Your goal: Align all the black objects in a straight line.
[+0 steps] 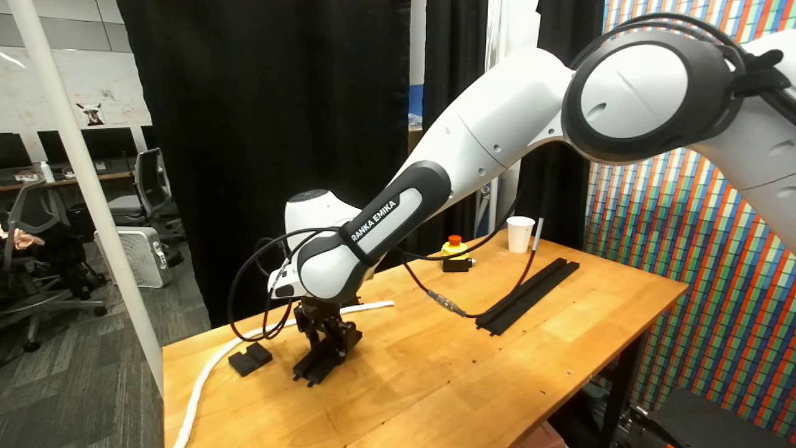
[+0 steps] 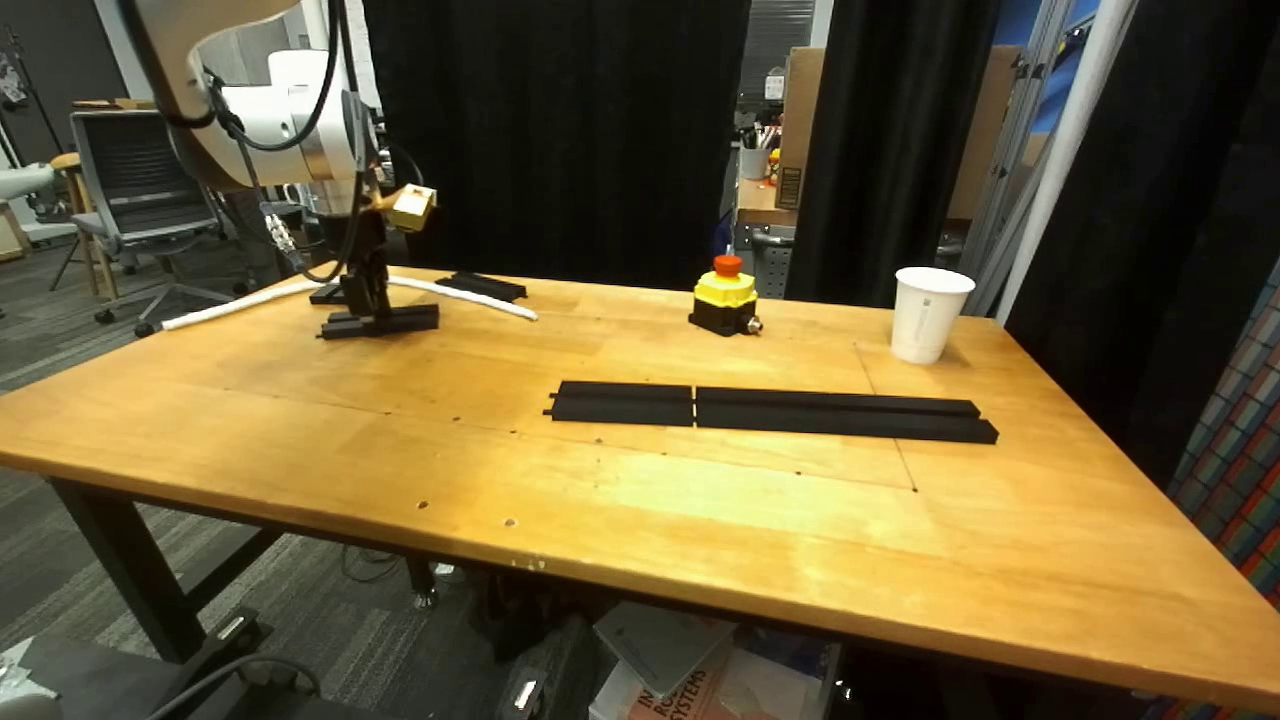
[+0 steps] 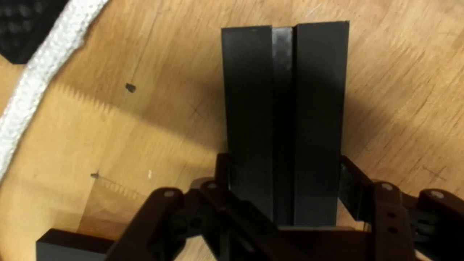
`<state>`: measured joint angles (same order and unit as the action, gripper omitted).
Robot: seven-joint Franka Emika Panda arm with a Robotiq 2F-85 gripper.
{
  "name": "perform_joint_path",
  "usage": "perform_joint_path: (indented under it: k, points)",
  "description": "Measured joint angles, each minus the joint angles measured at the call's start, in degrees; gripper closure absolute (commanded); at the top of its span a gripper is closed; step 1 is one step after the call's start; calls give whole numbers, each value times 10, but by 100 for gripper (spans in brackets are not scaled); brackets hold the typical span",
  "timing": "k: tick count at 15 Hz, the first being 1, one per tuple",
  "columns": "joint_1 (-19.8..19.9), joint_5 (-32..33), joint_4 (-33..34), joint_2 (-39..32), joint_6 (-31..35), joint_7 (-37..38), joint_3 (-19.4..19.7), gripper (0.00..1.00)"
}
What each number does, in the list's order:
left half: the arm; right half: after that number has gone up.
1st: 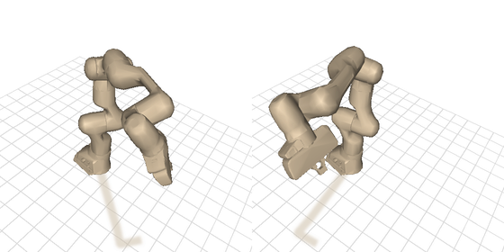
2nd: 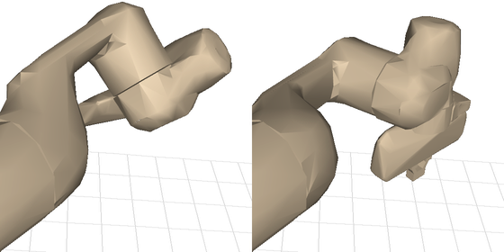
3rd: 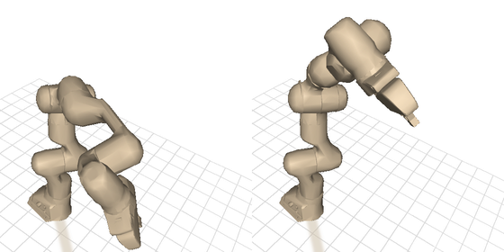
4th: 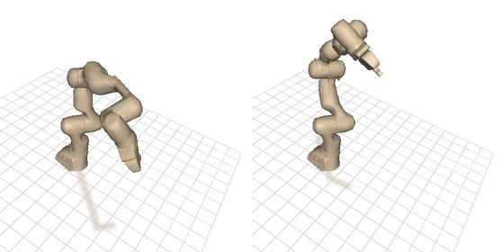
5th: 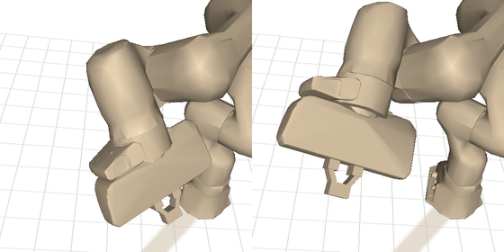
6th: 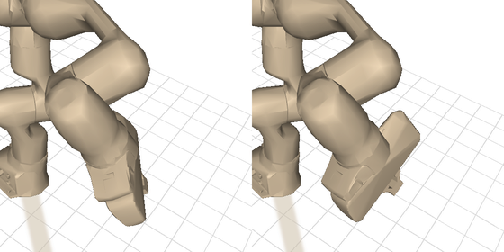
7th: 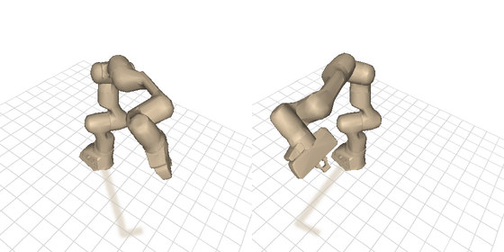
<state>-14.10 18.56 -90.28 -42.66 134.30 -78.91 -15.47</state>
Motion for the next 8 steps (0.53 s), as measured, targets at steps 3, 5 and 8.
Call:
perform_joint_path:
  k: [3, 5, 8]
  points:
    - [0, -2, 5, 0, -25, 12, 4, 54]
    - [2, -8, 6, 3, -39, 23, 10, 54]
    - [12, -21, 0, 11, -54, 38, 16, 54]
